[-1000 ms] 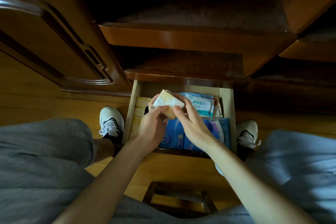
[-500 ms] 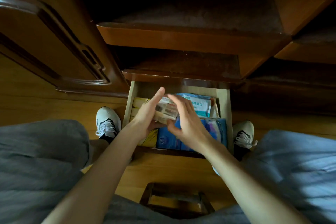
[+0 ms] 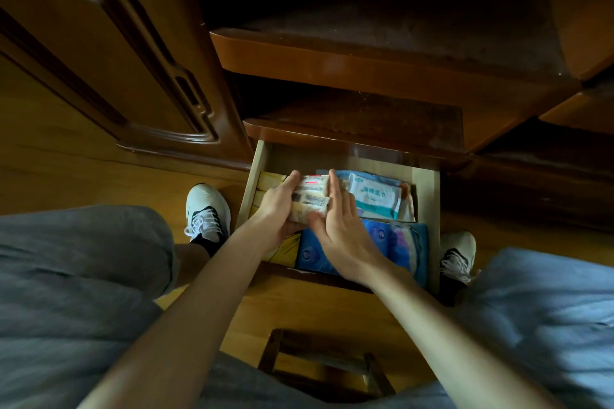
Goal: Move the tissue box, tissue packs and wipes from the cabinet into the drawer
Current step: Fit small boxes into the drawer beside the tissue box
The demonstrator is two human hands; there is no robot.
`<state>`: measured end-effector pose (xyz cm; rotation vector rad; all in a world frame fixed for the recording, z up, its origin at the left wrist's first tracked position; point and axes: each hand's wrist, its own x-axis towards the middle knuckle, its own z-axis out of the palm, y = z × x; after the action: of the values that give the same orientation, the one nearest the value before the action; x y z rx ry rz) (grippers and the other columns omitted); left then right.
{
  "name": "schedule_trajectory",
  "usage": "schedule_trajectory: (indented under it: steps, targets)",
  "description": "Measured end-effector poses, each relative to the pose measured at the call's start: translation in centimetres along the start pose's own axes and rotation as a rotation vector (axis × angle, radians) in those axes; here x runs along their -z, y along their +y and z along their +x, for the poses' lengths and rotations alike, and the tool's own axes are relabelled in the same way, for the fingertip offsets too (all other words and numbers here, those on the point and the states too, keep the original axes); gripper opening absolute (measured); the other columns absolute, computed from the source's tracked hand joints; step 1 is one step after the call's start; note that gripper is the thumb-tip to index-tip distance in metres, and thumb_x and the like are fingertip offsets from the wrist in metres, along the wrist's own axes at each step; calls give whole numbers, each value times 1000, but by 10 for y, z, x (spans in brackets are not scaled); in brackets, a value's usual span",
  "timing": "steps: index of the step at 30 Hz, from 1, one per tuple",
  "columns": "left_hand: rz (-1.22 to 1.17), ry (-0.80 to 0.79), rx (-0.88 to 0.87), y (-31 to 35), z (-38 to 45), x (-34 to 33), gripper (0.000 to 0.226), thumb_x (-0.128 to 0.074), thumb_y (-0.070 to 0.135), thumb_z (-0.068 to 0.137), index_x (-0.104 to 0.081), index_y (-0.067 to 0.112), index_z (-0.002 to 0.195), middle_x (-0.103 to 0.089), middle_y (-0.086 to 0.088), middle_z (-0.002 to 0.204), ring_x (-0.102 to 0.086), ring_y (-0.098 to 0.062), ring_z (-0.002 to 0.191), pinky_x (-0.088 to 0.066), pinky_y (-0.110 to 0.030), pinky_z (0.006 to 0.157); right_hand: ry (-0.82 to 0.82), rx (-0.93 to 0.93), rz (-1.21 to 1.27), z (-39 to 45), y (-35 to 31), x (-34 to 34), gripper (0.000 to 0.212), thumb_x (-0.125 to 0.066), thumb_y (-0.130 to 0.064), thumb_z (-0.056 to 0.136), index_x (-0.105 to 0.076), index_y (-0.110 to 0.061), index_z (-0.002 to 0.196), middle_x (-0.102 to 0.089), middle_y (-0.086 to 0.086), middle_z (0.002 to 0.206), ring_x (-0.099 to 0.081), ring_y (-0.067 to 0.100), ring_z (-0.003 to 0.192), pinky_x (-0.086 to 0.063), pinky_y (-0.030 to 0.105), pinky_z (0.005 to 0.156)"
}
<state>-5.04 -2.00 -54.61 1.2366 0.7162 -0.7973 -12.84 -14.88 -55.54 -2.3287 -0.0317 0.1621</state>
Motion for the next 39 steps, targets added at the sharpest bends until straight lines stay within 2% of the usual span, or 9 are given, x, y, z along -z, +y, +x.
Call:
schedule_trajectory:
  steps: [7,13,17,21,23,25,29,33,39]
  targets:
    - [-15,-34,-1,3,12,15,46,-61,47,97,-65,8,121,-77,-13,107,-75,-29,99,-57,-49,96,-30,44,-68,18,5,-8,82,-39,-51,104,16,-22,158,-20,7,159,-18,14,139,-20,28,111]
    - [-55,-97,25,11,19,22,45,-77,33,87,-65,2,118,-79,-12,93,-77,-23,78,-61,-34,62,-130,-39,85,35,8,-7,71,-49,-49,100,-5,-36,154,-33,2,144,-40,16,131,-40,20,102]
    - [-96,-109,49,16,27,25,37,-69,37,92,-65,9,115,-78,-10,90,-76,-22,77,-62,-34,65,-196,-175,296,54,13,-9,55,-56,-47,98,-21,-45,141,-41,-7,134,-52,3,115,-45,3,79]
    - [228,164,-159,33,44,33,50,-57,53,94,-60,14,125,-71,-9,110,-68,-26,99,-55,-40,90,-170,-395,389,87,26,-7,71,-50,-63,92,-30,-21,146,-55,-2,132,-58,9,112,-50,21,82]
    - [369,378,-336,38,52,45,39,-58,47,94,-59,19,121,-69,-3,116,-64,-22,102,-51,-35,86,-182,-535,386,108,38,-9,81,-47,-68,90,-31,-17,149,-53,6,140,-54,24,125,-44,37,97]
    - [460,463,-417,38,61,59,34,-59,40,92,-60,21,120,-67,3,116,-63,-19,103,-48,-30,79,-169,-637,349,128,49,-16,79,-47,-63,96,-25,-10,151,-45,13,149,-47,30,131,-38,39,100]
    - [692,459,-454,24,86,73,38,-55,41,99,-56,22,132,-60,-7,126,-60,-27,111,-52,-41,92,-172,-708,342,161,57,-43,87,-46,-58,100,-10,-3,157,-28,18,161,-33,34,144,-32,45,116]
    - [873,463,-452,7,104,82,33,-48,35,103,-63,26,132,-67,-8,119,-64,-32,107,-49,-36,82,-219,-755,402,185,53,-72,90,-48,-53,101,4,-7,159,-14,15,166,-22,34,150,-24,44,118]
    - [915,509,-466,2,109,84,35,-47,43,102,-64,34,132,-70,-4,105,-66,-31,97,-42,-34,71,-420,-729,240,206,62,-78,70,-49,-47,102,-25,-9,156,-32,14,160,-33,32,144,-28,45,114]
